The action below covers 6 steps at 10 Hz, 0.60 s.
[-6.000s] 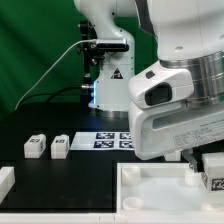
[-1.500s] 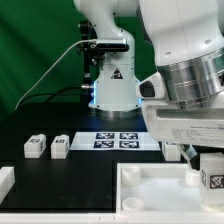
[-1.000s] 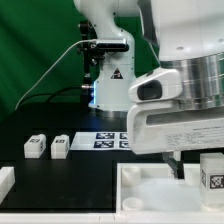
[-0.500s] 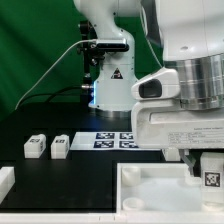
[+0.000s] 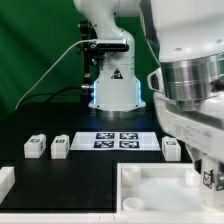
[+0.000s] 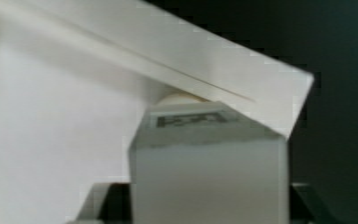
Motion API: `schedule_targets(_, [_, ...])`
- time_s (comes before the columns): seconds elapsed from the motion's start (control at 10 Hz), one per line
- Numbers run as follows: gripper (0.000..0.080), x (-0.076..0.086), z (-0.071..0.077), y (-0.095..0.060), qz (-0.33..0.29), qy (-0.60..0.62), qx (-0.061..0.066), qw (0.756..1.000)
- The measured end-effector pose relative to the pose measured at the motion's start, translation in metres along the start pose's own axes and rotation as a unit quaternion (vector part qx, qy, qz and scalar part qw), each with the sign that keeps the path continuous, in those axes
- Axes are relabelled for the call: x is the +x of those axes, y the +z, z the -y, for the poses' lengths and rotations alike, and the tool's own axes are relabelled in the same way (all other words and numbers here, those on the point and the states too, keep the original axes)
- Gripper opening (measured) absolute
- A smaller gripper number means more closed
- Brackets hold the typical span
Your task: Assemble one leg
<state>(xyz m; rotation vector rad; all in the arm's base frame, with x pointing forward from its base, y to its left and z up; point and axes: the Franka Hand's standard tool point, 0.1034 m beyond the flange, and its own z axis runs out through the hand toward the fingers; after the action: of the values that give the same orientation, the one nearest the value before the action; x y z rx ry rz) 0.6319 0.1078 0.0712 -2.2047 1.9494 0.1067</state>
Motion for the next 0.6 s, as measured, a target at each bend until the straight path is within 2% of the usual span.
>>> schedule_targets(0.1, [0.0294, -0.0001, -0.0018, 0.0002, 0.008, 0.100, 0.017, 0.995])
schedule_targets(0.2, [0.0294, -0.0009, -0.0027, -0.0001, 0.012, 0.147, 0.022, 0.989])
schedule_targets(0.5, [0.0294, -0.0033, -0.0029, 0.0002, 0.012, 0.137, 0.021, 0.990])
schedule_targets(0.6, [0.0447, -0.0035, -0.0029, 0.0002, 0.012, 0.126, 0.021, 0.992])
